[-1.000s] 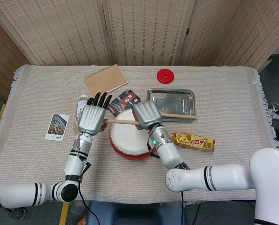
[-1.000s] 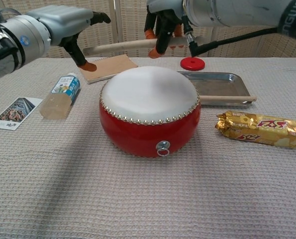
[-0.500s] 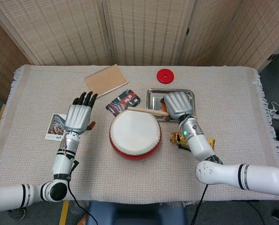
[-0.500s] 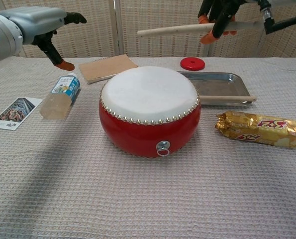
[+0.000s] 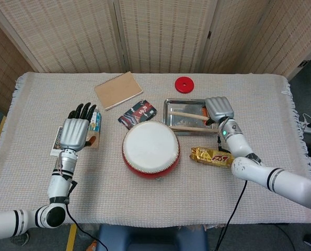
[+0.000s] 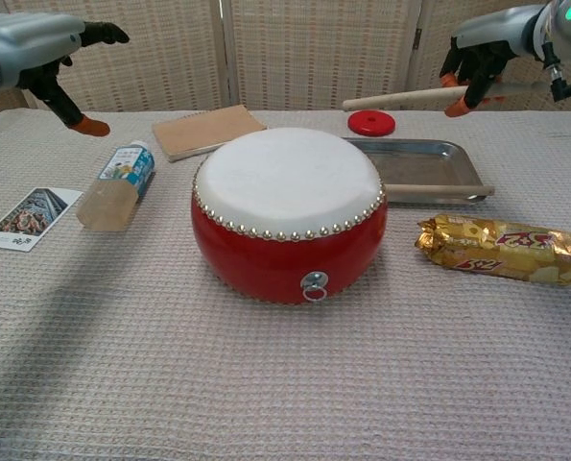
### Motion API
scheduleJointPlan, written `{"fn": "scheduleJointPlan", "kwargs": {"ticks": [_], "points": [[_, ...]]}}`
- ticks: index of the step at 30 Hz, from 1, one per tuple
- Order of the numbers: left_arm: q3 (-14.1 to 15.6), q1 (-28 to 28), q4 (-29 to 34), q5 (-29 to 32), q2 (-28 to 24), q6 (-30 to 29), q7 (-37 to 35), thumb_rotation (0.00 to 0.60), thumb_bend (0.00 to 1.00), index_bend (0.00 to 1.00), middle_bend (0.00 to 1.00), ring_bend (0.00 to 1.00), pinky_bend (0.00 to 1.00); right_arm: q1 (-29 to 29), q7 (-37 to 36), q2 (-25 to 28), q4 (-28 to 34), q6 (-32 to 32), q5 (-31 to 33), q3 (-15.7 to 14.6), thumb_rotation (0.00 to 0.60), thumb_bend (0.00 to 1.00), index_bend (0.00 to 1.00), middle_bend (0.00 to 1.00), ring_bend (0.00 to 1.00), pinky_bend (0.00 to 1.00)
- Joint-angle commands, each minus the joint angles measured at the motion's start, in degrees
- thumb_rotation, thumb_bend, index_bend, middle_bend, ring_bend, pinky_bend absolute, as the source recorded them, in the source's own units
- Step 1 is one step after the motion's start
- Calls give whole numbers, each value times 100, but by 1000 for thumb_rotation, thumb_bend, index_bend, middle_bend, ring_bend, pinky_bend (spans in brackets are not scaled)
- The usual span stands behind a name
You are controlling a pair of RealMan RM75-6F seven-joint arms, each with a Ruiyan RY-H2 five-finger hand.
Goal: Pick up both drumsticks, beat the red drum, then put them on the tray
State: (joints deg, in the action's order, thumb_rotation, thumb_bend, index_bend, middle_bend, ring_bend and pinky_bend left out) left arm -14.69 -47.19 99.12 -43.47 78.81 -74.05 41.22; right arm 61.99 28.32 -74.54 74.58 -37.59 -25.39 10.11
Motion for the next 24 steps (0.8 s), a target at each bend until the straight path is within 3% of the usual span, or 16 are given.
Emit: {"fn": "scheduleJointPlan", "kwargs": {"ticks": [1, 13, 17, 19, 24], "points": [[7, 50, -23, -25, -31, -14, -62, 600, 256, 0, 0, 0, 174, 77, -287, -661, -1091, 609, -306, -174, 600, 311, 862, 814, 583, 617], [35, 244, -176, -36, -124, 61, -288, 600, 258, 0, 0, 0, 174, 502, -432, -2100, -3658, 1667, -257, -443, 600, 309, 690, 773, 456, 523], [49, 292, -232, -61, -125, 82, -345, 600, 257, 0, 0, 0, 173, 597, -359, -2398, -4183, 1845, -176, -501, 600, 305, 504, 656, 365, 462], [46, 307, -252, -76, -123, 85, -368, 600, 258, 0, 0, 0, 174, 636, -280, -2483, -4357, 1925, -76, -554, 600, 304, 324, 540, 278, 400], [40, 352, -260, -152, -124, 87, -442, 600, 258, 0, 0, 0, 174, 668, -81, -2617, -4609, 1950, 175, -636, 600, 304, 154, 374, 163, 351]]}}
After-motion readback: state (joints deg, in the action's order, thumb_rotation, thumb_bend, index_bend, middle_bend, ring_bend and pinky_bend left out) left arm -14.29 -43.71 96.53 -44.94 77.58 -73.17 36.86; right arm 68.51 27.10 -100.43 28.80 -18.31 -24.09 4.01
